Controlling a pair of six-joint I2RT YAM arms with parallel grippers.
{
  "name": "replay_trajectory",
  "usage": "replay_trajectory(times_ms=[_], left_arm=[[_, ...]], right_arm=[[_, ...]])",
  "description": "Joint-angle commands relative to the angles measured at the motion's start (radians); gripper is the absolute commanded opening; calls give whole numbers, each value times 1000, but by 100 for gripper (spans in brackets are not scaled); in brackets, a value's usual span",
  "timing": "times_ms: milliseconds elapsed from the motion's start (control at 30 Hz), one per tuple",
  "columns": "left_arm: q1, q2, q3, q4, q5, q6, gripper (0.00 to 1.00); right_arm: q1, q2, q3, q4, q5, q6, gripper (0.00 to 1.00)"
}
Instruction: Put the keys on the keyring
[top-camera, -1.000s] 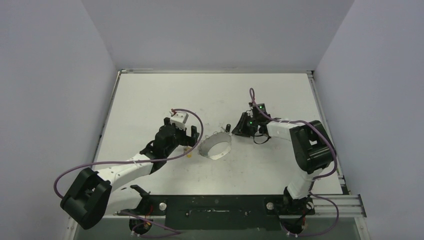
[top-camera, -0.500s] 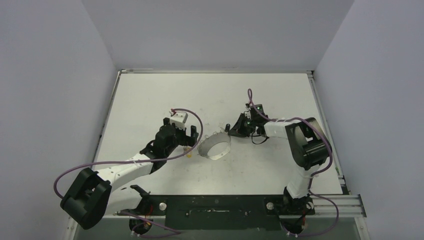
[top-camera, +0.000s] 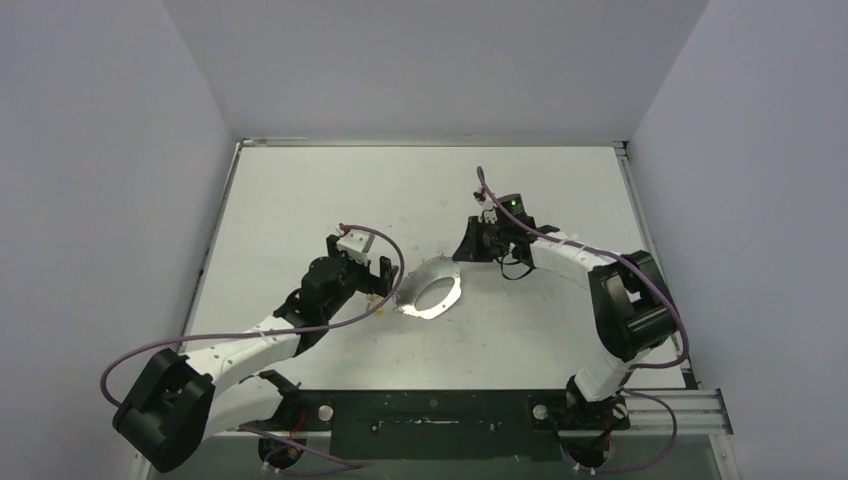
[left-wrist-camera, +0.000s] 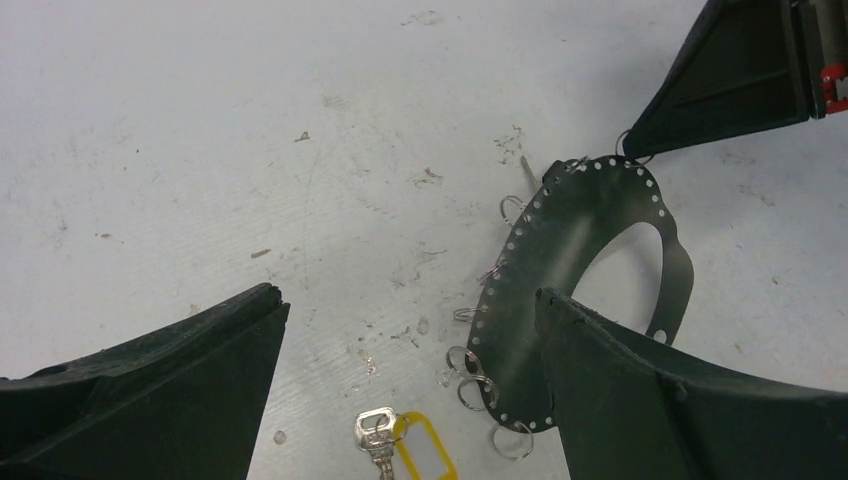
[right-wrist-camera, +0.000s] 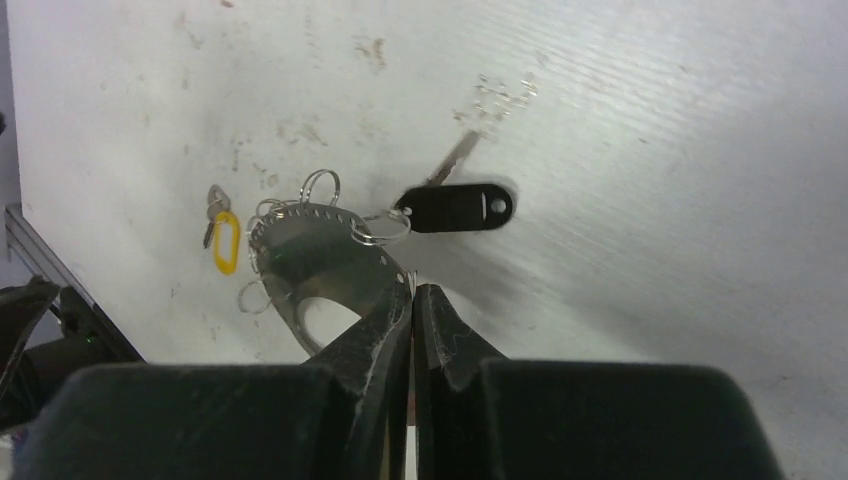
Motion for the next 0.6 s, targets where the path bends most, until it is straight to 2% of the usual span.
replay_trajectory(times_ms=[0,167,467,567], left_arm=[[3,-68,-65,190,92,98,94],[1,-130,-113,283,200,194,94],[-2,-171,-115,314,425,315,93],[-4,-163,-99,312,510,332,88]], right_arm=[[54,-116,36,17,-28,-171,0],[122,-239,-18,126,-34,-329,0],[144,-407,-224,491,-116,-441,0],[154,-440,-262,538,-158,-484,0]])
